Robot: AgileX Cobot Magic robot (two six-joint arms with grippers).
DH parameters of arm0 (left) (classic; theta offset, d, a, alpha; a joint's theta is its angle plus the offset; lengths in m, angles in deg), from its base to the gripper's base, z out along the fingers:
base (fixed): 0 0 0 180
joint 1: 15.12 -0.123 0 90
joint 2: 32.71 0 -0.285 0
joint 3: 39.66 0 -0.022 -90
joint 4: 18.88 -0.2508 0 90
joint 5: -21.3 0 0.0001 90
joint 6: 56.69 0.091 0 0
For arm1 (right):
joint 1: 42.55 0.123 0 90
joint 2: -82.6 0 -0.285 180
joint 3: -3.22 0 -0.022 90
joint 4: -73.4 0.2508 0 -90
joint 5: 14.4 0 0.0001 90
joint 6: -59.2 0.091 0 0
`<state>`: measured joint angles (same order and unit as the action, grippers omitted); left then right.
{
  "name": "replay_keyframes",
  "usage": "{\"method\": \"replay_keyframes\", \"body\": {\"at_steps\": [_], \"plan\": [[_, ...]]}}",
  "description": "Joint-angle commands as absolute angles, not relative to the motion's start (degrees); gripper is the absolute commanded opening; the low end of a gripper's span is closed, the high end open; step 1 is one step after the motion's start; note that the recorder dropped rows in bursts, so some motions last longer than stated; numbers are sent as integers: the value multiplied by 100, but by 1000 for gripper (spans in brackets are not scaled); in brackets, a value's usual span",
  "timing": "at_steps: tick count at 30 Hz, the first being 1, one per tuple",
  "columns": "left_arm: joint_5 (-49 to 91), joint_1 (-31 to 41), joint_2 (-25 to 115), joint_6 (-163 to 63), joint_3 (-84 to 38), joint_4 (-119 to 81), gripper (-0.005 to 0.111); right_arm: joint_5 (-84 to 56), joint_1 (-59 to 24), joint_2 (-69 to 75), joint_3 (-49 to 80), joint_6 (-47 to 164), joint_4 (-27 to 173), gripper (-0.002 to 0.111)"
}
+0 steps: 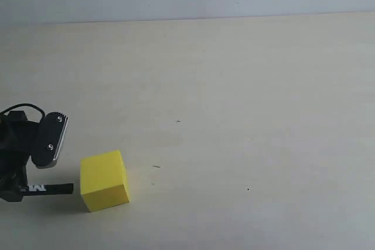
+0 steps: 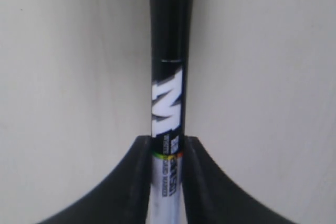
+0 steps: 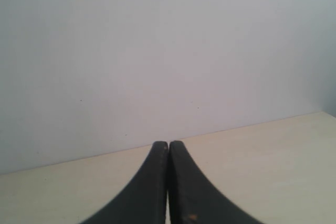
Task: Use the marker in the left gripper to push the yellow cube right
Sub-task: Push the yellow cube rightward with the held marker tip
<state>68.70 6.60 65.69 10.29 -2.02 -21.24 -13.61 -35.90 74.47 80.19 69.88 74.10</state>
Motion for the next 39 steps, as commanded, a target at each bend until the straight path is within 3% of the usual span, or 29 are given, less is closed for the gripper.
{"method": "replay_keyframes", "body": {"at_steps": [1,9,16,23,35,39], "plan": [[6559,728,6565,1076,-177,-1700,0,-1358,-3621,7481,8044,6987,7419,0],[6451,1082,6589,1240,-177,-1621,0,-1358,-3621,7481,8044,6987,7419,0],[6544,620,6589,751,-177,-2500,0,-1358,-3621,7481,8044,6987,7419,0],[6354,615,6589,1075,-177,-2346,0,-1358,-3621,7481,8044,6987,7419,0],[6533,1649,6899,1322,-794,-1783,0,-1358,-3621,7481,8044,6987,7419,0],[6602,1525,6896,1041,-917,-2021,0,-1369,-3621,7481,8044,6987,7459,0]]}}
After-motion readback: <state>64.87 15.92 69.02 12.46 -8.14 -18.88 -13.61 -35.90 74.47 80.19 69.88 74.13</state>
